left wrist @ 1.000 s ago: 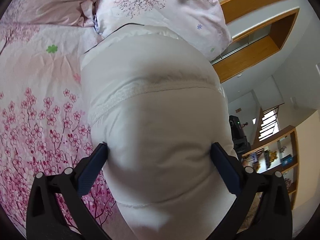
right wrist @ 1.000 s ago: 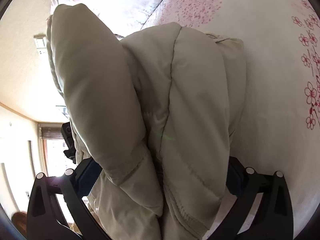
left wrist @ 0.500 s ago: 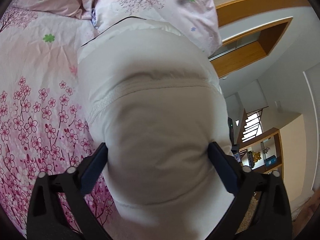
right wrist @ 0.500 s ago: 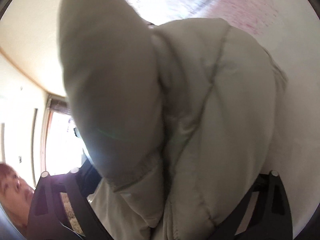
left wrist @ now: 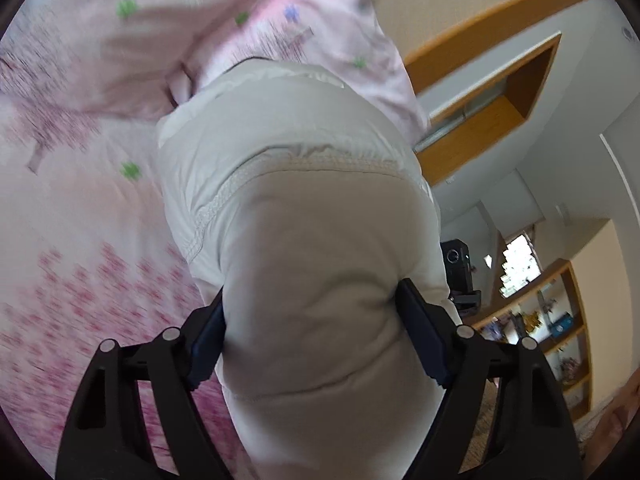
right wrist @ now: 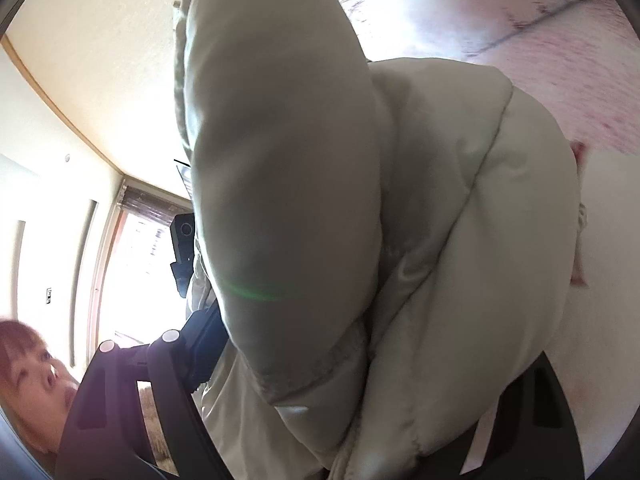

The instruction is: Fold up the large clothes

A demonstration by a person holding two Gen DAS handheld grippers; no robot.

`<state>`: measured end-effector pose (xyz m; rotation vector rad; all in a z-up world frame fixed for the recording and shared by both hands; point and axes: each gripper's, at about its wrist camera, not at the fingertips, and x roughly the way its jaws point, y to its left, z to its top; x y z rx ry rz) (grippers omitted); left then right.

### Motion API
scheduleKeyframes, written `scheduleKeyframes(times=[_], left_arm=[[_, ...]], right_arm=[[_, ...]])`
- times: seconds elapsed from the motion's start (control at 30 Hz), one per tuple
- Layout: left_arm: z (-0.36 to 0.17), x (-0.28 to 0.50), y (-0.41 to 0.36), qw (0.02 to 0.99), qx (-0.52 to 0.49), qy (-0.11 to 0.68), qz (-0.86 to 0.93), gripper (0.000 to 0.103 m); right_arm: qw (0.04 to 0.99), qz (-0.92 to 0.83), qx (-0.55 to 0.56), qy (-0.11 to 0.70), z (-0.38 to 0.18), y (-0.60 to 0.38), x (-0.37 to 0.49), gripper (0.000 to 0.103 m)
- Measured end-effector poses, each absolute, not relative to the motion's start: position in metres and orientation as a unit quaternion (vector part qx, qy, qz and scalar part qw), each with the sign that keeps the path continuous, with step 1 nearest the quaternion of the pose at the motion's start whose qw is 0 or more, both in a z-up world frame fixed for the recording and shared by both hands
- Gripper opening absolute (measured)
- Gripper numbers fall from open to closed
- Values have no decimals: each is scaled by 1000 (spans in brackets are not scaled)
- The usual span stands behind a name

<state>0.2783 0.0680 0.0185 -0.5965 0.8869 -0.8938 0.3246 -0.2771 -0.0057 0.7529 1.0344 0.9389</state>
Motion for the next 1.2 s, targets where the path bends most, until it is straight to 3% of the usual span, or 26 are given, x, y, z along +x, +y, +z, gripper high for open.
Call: scheduleKeyframes(times=[0.23, 0.53, 0.93, 1.03, 1.2], left_arm=[[24, 293, 122, 802, -269, 399, -355, 79], [-6, 308, 150, 810, -259, 417, -321, 80], [-12, 319, 135, 833, -212, 421, -291, 96], [-11, 318, 133, 844, -202, 415, -274, 100], [29, 292, 122, 902, -124, 363, -200, 98]], right_arm=[[691, 431, 328, 479, -10, -225, 366, 82], [686, 377, 358, 509, -40, -216, 364, 82], [689, 345, 382, 510, -65, -228, 327, 85], [696, 342, 372, 511, -68, -236, 324, 89], [733, 311, 318, 514, -55, -243, 321, 100]])
